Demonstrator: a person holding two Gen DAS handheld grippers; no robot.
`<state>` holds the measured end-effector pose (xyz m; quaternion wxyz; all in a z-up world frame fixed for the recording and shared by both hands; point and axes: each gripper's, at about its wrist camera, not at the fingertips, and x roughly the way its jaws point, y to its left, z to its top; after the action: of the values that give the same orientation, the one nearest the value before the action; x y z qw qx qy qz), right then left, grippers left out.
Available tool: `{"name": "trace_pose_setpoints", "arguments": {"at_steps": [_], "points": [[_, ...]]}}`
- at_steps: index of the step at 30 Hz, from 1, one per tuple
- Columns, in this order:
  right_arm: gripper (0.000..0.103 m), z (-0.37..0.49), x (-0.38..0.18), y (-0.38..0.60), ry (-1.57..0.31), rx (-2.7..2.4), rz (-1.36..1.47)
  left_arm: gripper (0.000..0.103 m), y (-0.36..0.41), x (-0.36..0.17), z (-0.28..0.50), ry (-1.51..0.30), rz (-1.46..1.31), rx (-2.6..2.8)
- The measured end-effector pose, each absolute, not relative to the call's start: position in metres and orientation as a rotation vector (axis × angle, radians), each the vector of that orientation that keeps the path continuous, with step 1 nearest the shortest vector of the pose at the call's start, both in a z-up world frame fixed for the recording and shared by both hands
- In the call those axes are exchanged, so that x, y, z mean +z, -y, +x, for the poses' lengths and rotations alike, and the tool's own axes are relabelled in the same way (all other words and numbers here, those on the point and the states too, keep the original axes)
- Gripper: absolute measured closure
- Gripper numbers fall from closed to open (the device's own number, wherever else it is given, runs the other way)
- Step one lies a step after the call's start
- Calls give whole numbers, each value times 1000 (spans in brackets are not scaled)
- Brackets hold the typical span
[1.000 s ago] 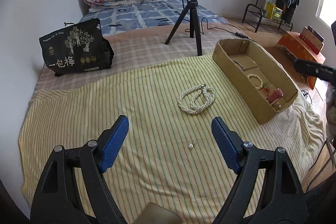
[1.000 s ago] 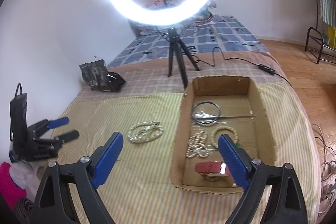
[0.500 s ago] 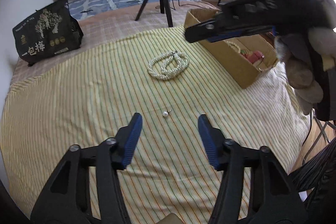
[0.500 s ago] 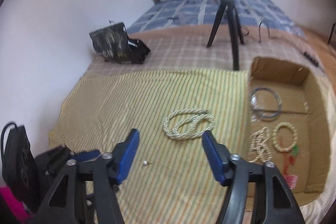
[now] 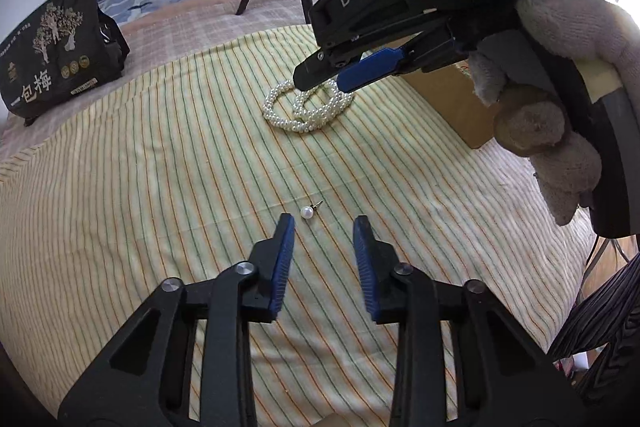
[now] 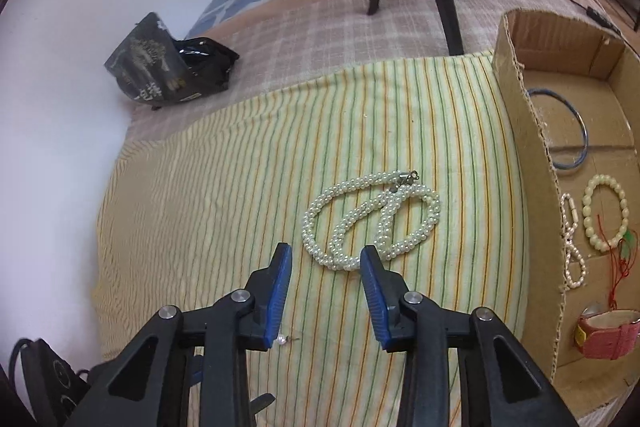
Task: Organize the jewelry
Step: 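Close right tool on the coiled pearl necklace while left tool grasps the pearl earring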
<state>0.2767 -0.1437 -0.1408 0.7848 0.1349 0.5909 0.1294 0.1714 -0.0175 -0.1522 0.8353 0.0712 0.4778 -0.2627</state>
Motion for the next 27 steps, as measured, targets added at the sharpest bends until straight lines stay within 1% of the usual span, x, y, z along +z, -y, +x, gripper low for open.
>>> {"name": "trace_pose_setpoints", "arguments": {"at_steps": [3, 20, 23, 25, 26, 27], "points": [[69, 284, -145, 145, -1277, 257, 296, 76, 16, -158, 178, -1025, 136, -555], [68, 309, -173, 152, -1311, 163, 350, 76, 14, -175, 192, -1063, 90, -564], [68, 312, -178, 159, -1312, 146, 407, 76, 16, -176, 193, -1065, 94, -568], [61, 313, -179, 164, -1307, 155, 467, 76, 16, -176, 194, -1062, 96, -566], [54, 313, -179, 165, -1306, 169, 490, 76, 16, -176, 194, -1062, 95, -566], [52, 314, -179, 165, -1305, 172, 497, 76, 17, -176, 194, -1063, 96, -564]]}}
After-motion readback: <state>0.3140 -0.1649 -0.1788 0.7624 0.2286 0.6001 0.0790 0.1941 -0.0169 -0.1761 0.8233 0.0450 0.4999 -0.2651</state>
